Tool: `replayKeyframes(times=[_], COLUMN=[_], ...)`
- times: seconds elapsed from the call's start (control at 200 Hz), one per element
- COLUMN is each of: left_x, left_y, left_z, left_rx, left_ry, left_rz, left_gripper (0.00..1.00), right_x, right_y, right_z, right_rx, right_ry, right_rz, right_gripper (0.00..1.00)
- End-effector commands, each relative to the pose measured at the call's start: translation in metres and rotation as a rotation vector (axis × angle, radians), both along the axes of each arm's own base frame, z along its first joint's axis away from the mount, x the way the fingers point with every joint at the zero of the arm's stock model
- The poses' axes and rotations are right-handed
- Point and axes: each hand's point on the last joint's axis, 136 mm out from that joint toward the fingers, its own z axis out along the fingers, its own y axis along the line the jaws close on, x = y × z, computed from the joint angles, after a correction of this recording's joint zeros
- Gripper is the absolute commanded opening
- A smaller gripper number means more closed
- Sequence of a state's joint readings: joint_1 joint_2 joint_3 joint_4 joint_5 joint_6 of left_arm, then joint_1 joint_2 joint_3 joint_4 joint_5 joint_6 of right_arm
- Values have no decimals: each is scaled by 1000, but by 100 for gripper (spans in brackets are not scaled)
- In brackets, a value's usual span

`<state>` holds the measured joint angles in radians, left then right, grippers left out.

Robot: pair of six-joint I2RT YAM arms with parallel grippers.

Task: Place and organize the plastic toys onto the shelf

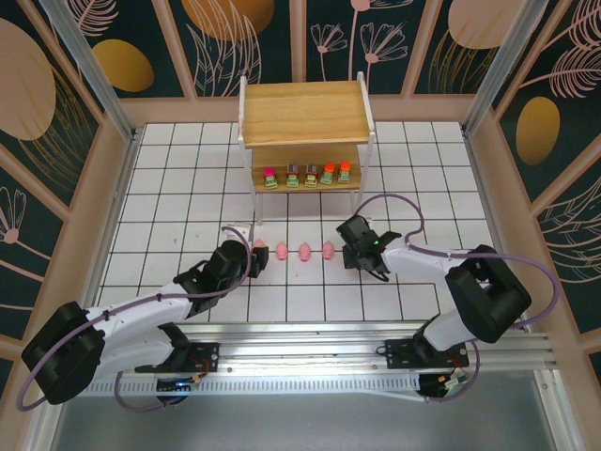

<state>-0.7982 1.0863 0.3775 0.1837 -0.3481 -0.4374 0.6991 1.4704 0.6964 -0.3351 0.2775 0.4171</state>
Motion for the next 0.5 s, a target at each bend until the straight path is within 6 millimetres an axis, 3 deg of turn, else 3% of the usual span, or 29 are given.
replayKeyframes(times=[0.0,0.496], left_x=[2,2], left_y=[1,1], left_z=[3,2], left_rx=[-5,-5], left_ry=[-21,-20], left_rz=[4,0], left_gripper=[60,60], right_x=[3,0], right_y=[6,5], right_z=[0,-1], right_rx=[20,16], right_ry=[7,17], right_rz=[24,22], right_gripper=[54,38])
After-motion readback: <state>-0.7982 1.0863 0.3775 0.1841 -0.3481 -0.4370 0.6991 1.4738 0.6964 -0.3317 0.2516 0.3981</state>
